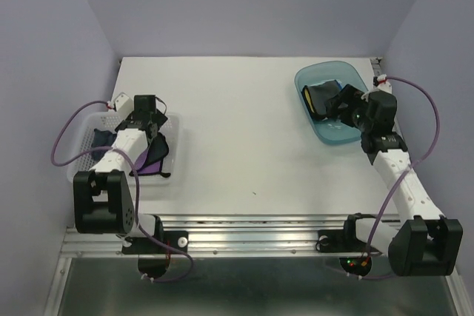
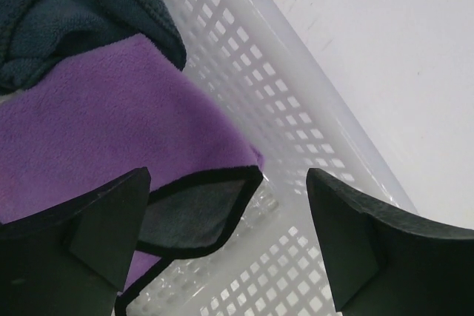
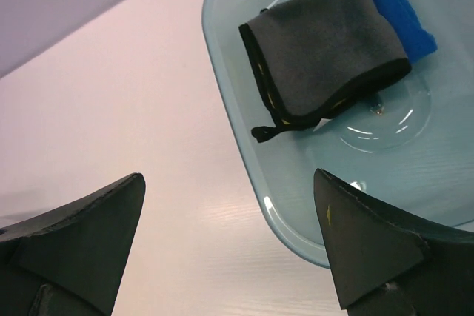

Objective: Fold and stack the towels
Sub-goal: Grab crumpled towel

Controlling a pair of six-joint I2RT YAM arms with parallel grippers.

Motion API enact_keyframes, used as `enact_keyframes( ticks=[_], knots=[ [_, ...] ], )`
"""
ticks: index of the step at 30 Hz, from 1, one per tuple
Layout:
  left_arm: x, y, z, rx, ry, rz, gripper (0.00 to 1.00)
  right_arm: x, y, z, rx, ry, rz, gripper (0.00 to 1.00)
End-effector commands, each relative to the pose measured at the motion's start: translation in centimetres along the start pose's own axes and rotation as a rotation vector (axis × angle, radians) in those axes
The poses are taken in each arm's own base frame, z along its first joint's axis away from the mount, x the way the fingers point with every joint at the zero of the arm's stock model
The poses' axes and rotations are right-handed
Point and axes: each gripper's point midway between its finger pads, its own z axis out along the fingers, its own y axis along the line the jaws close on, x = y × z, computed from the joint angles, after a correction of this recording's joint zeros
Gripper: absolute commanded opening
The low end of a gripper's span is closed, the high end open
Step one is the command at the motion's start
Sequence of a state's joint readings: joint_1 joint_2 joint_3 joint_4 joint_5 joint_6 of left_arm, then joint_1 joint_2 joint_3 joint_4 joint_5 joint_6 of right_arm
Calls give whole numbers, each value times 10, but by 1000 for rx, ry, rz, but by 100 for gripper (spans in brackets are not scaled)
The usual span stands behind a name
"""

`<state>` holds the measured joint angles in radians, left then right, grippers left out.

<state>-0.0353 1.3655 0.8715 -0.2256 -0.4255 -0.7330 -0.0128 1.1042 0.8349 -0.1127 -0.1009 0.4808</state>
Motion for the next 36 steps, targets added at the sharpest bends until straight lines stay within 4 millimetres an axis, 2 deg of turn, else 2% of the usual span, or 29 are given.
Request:
enact_keyframes(
  ticks=[1,2,8,9,11,12,14,15,16,18,23,26,28,29,30,31,34,35,36],
  knots=[
    [-9,-17,15,32,13,6,97,-28,32,-19,-143,-110,15,100],
    [-5,-11,26,7,38,1,97,-32,32,-21,-144,-129,14,100],
    [17,-12,45,-9,122,12,87,-36,34,-26,-149,-153,-1,100],
    [17,-11,47,-13,123,11,76,-37,34,-26,-151,-157,-1,100],
    [18,-9,48,-23,130,14,62,-37,33,-26,-145,-161,1,100],
    [18,-10,48,-24,131,15,49,-36,31,-25,-139,-159,2,100],
    [17,-9,45,-24,133,17,35,-36,30,-24,-131,-160,5,100],
    [16,-10,43,-18,130,14,13,-35,30,-24,-133,-158,5,100],
    [14,-10,41,-17,128,10,1,-35,30,-24,-133,-156,5,100],
    [5,-12,31,3,111,0,0,-35,30,-24,-134,-155,3,100],
    [-40,-23,-10,68,11,-57,0,-30,33,-22,-160,-140,-3,100],
    [-87,-34,-62,182,-115,-127,0,-28,42,-24,-214,-134,-10,100],
    [-104,-42,-89,264,-148,-156,0,-27,46,-26,-238,-130,-10,100],
    [-121,-47,-116,337,-196,-187,0,-28,48,-29,-245,-136,-10,100],
    [-126,-55,-132,411,-203,-191,0,-27,48,-30,-250,-135,-10,100],
    [-143,-61,-161,506,-263,-204,0,-30,51,-35,-262,-149,-12,100],
    [-152,-81,-209,702,-287,-186,0,-27,50,-41,-265,-155,-2,100],
    [-162,-87,-227,768,-317,-189,0,-28,51,-43,-268,-162,-2,100],
    [-154,-101,-250,881,-296,-141,0,-27,51,-48,-269,-166,0,100]
  ],
)
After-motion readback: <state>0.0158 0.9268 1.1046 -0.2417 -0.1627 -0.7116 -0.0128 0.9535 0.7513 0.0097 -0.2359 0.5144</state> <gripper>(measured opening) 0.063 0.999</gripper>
